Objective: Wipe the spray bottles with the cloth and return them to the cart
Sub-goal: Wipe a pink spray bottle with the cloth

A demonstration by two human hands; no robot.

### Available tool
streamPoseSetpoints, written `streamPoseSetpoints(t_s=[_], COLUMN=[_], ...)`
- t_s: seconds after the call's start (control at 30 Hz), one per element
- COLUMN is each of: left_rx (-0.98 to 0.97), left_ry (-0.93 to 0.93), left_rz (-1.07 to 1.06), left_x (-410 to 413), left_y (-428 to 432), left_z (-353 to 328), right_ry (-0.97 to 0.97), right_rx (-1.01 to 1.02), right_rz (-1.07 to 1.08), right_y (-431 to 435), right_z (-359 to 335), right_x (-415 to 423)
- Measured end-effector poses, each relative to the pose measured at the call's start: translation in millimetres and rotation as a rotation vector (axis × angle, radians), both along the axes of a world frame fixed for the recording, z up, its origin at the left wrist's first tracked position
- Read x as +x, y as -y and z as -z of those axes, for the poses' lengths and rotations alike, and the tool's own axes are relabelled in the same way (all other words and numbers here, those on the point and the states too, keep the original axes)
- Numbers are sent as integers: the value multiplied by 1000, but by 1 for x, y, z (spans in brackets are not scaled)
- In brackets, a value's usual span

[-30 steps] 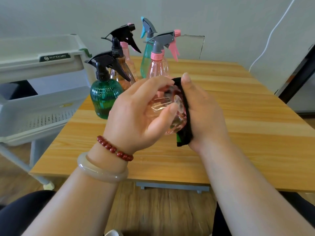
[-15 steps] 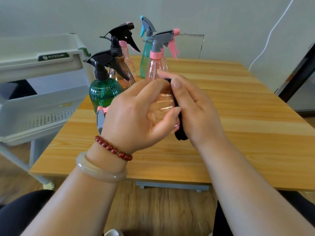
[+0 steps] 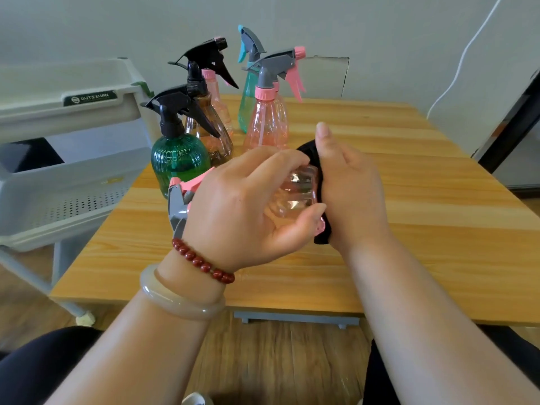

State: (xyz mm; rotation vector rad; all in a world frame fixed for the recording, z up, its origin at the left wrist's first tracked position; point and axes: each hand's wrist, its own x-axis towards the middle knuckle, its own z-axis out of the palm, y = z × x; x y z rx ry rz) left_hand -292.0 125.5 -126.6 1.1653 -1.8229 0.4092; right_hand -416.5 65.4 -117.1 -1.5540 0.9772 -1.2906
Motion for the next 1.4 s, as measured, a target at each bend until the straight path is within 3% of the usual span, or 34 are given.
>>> streamPoseSetpoints(t_s=[0.1,0.27,0.43,0.6,0.67,0.77,0.93,1.07,1.27,1.4], left_rx=[19,-19,-13,-31,-32,6,2,13,-17,-19], left_ry=[-52,-153,-153,-210,-175,-152,-173,-117,-142,-100], left_rz=[-48,-147,-145,-177,-184,-183,-191,-198,-187,-188], left_x=[2,8,6,10,10,9,12,12,12,13], left_y=[2,2,2,0,0,1,3,4,4,4], left_z=[2,-2,-2,-6,-5,0,-2,2,-1,0], right_ry=[59,123,186,52,51,156,57,92,80,101], right_rx=[3,-328,-90,-550,-473,-122,-393,-92,-370,-138], right_rz=[-24,-208,-246,-193,-179,-220,-242,-252,-243,-224], right_y=[-2,-10,-10,-13,-11,-10,-11,-4,-8,-6], right_z=[7,24,17,32,31,28,31,30,32,28], right_x=[4,12,11,14,13,14,14,14,14,14])
